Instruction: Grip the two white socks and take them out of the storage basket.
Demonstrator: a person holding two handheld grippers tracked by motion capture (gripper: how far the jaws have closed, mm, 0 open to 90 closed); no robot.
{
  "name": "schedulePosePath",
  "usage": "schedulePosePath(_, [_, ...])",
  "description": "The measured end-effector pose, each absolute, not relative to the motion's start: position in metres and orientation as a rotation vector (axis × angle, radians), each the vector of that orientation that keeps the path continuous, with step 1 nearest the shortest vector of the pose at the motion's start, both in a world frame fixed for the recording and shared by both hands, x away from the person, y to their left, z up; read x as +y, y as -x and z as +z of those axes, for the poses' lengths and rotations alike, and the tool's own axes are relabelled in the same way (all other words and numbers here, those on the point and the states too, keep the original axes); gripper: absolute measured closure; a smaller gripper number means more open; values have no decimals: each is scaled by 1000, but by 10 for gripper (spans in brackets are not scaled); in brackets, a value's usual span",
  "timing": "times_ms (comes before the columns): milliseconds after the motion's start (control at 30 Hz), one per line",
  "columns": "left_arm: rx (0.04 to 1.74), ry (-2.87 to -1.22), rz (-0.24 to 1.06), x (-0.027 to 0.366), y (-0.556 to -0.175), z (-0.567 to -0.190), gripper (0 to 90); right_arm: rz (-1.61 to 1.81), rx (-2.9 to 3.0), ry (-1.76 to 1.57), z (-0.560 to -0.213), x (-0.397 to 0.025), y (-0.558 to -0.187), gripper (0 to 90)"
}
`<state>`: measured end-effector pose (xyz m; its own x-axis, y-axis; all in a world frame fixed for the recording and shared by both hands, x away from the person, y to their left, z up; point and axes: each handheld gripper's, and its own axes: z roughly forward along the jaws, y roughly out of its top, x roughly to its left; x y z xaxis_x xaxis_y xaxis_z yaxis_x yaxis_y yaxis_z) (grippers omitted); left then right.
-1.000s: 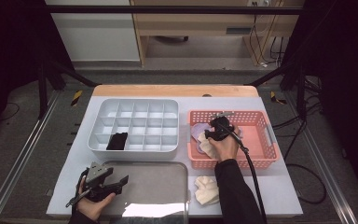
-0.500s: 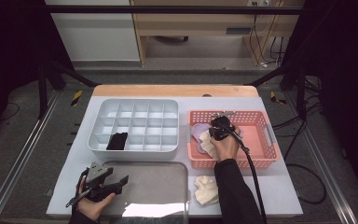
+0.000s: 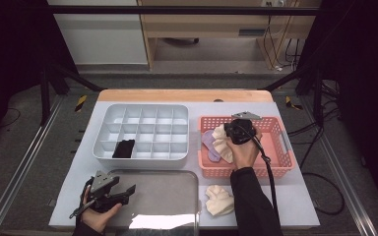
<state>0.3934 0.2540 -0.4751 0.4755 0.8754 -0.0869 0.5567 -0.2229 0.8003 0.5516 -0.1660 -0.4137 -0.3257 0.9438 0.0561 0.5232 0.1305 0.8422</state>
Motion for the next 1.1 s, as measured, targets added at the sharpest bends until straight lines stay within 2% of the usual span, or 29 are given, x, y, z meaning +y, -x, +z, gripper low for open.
schedulePosePath(400, [1194, -1912, 495, 253, -394, -476, 281, 1248, 1849, -1287, -367, -173, -520, 900])
schedulePosePath(867, [1191, -1912, 497, 252, -393, -475, 280, 1349, 1833, -1133, -323, -174, -463, 900])
schedulePosePath(1100, [1187, -1909, 502, 252, -392, -474, 281, 1412, 1839, -1077, -311, -174, -435, 900])
